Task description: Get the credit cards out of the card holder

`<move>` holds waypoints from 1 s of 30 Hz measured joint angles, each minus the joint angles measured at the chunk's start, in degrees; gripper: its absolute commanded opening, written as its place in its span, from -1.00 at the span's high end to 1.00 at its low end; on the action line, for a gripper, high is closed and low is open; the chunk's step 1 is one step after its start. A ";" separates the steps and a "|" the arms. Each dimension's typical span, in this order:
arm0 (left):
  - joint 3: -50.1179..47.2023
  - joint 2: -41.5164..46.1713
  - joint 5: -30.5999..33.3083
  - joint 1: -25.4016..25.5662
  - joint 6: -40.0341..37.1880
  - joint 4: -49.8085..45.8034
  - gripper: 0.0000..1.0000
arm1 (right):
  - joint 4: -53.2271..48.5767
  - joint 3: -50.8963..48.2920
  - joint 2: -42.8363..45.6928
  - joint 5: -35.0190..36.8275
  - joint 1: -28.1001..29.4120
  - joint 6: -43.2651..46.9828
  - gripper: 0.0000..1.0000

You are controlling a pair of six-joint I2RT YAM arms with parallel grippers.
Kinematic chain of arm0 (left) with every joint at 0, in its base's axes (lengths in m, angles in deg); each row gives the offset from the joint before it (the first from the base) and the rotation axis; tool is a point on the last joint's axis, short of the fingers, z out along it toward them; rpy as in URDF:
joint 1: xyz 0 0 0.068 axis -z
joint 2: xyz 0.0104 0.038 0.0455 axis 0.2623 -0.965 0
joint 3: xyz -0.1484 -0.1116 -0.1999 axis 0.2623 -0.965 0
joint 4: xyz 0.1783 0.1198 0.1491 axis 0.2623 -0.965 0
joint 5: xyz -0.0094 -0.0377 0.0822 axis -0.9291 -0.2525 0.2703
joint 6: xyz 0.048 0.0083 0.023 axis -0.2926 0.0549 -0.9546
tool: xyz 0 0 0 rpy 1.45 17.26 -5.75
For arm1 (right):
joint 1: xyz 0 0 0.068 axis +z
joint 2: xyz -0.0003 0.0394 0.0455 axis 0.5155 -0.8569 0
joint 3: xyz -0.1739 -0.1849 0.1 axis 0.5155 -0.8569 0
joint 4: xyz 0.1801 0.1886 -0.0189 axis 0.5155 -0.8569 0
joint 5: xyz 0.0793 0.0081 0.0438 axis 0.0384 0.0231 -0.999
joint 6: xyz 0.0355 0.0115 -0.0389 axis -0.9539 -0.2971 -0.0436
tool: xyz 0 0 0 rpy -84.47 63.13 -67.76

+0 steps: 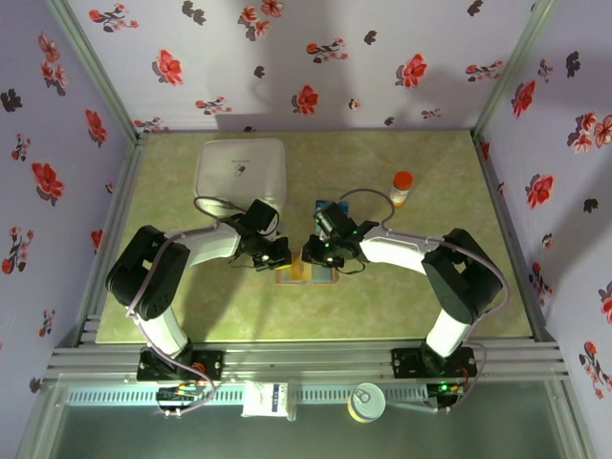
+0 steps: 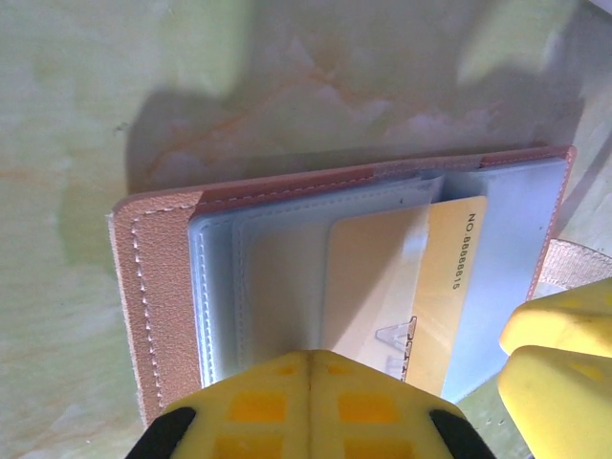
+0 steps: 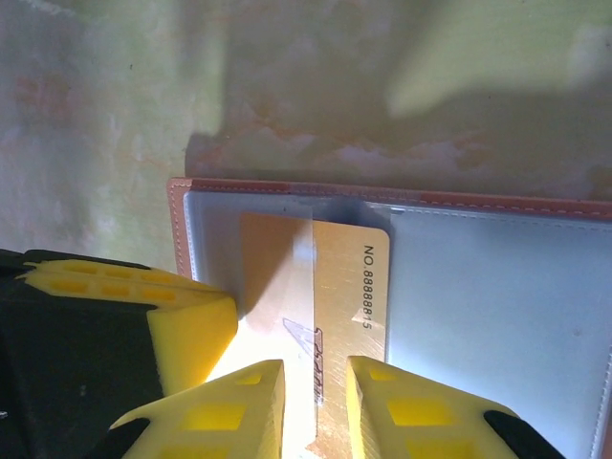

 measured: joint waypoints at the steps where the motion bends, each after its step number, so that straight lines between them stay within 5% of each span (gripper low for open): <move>1: 0.07 0.00 0.00 0.00 0.00 0.02 1.00 | -0.02 0.00 -0.07 0.15 0.00 0.00 0.50; 30: 1.01 -0.37 1.31 1.40 0.00 -2.73 1.00 | -0.37 -0.26 -2.58 0.33 0.00 1.03 0.49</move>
